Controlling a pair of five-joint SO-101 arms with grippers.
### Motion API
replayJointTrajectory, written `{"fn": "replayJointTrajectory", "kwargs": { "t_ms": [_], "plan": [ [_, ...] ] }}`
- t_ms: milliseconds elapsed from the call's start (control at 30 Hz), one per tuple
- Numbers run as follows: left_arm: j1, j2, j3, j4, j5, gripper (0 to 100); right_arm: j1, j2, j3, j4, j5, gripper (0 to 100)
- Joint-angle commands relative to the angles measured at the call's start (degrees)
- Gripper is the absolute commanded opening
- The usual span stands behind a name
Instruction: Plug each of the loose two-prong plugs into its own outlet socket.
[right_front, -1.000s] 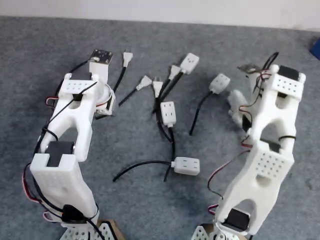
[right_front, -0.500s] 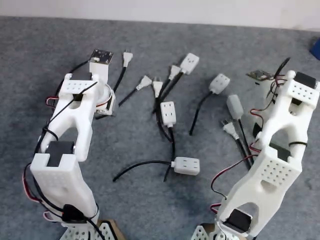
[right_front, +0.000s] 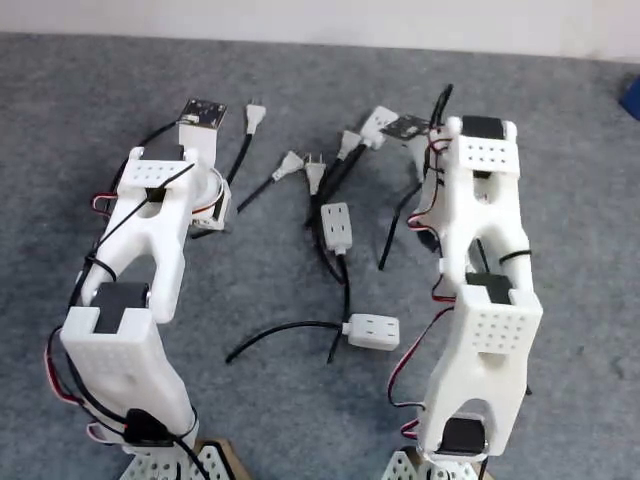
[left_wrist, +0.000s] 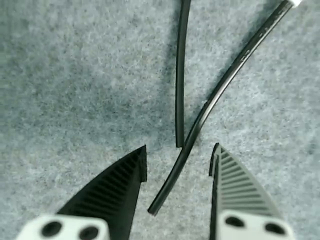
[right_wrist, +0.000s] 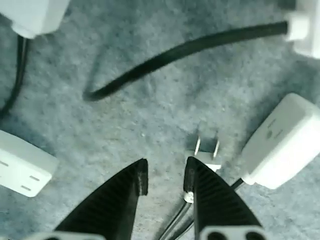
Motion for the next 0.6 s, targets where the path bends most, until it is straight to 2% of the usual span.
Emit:
{"fn": "replayJointTrajectory", "kwargs": {
  "t_ms": [0,67,300,567],
  "plan": [
    [0.5,-0.4,-0.1,-0.2,0.2,22,2.8,-4.0,-0.2,-0.2,1.6,12.8],
    [0.5,-0.4,-0.1,-0.2,0.2,22,5.3,-4.0,-0.2,0.0,2.4,12.8],
    [0.5,-0.4,0.0,-0.2,0.2,22,9.0,-4.7,4.6,2.0,13.5,12.8],
    [0.6,-0.3,0.0,-0.3,0.2,22,9.4,-10.7,19.6,-9.7,14.4,12.8]
  ]
}}
